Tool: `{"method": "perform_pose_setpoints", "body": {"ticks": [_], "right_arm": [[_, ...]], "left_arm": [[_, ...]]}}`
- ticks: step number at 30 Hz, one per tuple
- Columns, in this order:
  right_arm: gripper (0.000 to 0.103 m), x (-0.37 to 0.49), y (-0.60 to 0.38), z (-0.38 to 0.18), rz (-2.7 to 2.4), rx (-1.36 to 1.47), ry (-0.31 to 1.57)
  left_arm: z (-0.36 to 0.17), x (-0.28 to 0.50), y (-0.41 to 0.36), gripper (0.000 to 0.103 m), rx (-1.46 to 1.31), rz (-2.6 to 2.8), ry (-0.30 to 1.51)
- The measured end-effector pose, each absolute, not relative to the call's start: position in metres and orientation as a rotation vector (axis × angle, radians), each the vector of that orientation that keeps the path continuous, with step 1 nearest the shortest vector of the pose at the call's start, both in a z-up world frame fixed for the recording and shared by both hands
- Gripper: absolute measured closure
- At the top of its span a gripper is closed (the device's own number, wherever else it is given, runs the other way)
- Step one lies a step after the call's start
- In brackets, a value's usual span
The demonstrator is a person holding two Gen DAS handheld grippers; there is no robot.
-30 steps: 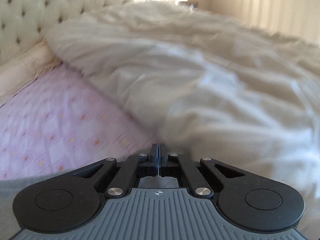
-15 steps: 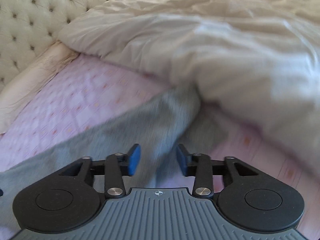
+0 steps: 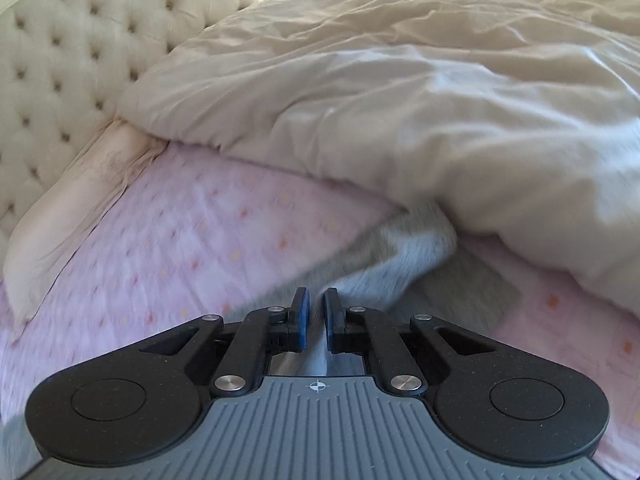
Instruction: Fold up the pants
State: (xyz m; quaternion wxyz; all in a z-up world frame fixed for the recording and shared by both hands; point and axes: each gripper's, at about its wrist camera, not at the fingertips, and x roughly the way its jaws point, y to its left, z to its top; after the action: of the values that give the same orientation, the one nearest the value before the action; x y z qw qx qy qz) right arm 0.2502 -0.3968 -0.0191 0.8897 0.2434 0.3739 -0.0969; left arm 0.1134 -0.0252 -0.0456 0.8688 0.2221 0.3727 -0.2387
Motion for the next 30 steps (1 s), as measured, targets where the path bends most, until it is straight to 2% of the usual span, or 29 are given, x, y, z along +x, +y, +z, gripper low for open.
{"method": "perform_pose_setpoints", "body": {"ticks": [4,5,7,10,11,15,20,27,30], "right_arm": [[0.094,0.279,-0.397,-0.027,-0.245,0.531,0.788],[0.092,0.279,-0.397,-0.030,-0.234,0.521,0.790],[0.092,0.271,-0.392,-0.031,-0.186,0.503,0.759],[0.073,0.243,-0.366,-0.025,-0.081,0.376,0.765],[0.072,0.231,-0.354,-0.025,-0.045,0.320,0.769],[0.072,0.177,-0.304,-0.029,0.107,0.181,0.798],[0.072,0.129,-0.236,-0.042,0.307,0.200,0.850],[0.072,0.114,-0.133,-0.067,0.521,0.146,0.942],[0.071,0.115,-0.098,-0.070,0.570,0.067,0.914]], "left_arm": [[-0.051,0.116,-0.029,0.062,0.462,-0.481,0.757],[-0.052,0.118,-0.029,0.058,0.453,-0.477,0.756],[-0.054,0.123,-0.028,0.057,0.464,-0.454,0.760],[-0.048,0.138,-0.014,0.057,0.367,-0.471,0.818],[-0.046,0.144,-0.008,0.057,0.331,-0.465,0.842],[-0.034,0.165,0.021,0.058,0.204,-0.379,0.918],[-0.018,0.176,0.070,0.058,0.034,-0.272,0.990],[-0.013,0.144,0.124,0.059,-0.021,-0.184,1.007],[-0.021,0.125,0.139,0.059,-0.037,-0.183,1.033]]}}
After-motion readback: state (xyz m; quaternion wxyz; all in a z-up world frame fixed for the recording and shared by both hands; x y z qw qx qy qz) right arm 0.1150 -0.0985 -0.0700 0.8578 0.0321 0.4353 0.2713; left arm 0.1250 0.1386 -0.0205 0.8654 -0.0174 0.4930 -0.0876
